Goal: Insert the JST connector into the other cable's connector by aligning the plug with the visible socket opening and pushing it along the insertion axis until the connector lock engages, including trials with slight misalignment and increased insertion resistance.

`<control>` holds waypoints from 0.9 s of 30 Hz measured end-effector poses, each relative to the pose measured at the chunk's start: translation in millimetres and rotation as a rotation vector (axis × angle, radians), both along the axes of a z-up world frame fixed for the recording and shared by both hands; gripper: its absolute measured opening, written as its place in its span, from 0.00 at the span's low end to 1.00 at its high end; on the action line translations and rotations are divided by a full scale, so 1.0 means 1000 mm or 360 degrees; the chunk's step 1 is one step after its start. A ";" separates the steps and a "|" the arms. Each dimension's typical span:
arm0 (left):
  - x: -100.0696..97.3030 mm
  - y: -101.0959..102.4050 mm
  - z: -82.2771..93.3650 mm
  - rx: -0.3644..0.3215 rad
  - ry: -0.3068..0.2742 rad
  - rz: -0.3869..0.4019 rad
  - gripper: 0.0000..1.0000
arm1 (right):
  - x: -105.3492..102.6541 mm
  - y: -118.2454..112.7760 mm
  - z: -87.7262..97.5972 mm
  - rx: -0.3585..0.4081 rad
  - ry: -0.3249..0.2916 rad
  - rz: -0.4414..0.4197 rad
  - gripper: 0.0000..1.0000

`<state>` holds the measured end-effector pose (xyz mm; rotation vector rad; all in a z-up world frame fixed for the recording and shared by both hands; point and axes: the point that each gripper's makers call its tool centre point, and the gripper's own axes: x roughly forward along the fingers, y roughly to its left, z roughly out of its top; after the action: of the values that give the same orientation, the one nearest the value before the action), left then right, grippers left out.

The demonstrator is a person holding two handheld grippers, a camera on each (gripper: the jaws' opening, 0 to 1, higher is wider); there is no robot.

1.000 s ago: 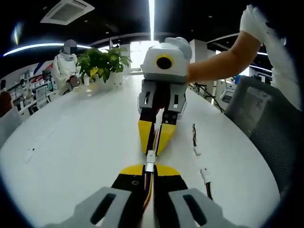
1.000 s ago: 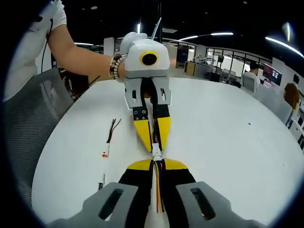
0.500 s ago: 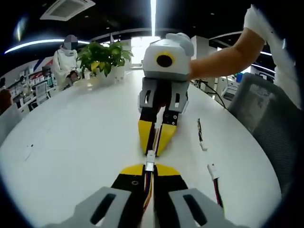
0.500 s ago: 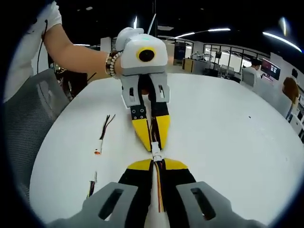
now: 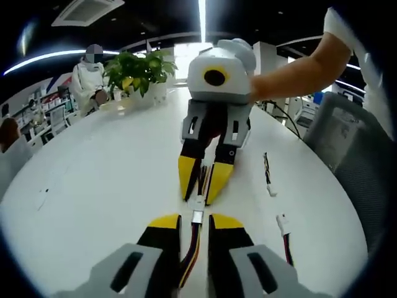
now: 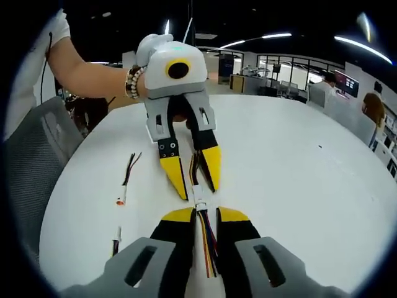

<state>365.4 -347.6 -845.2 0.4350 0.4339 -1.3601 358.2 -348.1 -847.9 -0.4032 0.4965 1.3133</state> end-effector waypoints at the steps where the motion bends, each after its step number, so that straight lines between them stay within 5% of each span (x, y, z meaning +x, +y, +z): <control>1: 0.000 0.000 0.000 0.0001 0.0001 0.0005 0.13 | 0.000 0.000 0.000 -0.0001 0.0000 -0.0001 0.11; 27: 0.000 0.001 0.001 -0.0048 0.0017 0.0061 0.14 | 0.000 0.000 0.001 0.0009 0.0038 -0.0034 0.13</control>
<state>365.5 -346.8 -844.5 0.3929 0.4282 -1.3307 358.4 -348.4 -846.7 -0.3768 0.5161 1.2996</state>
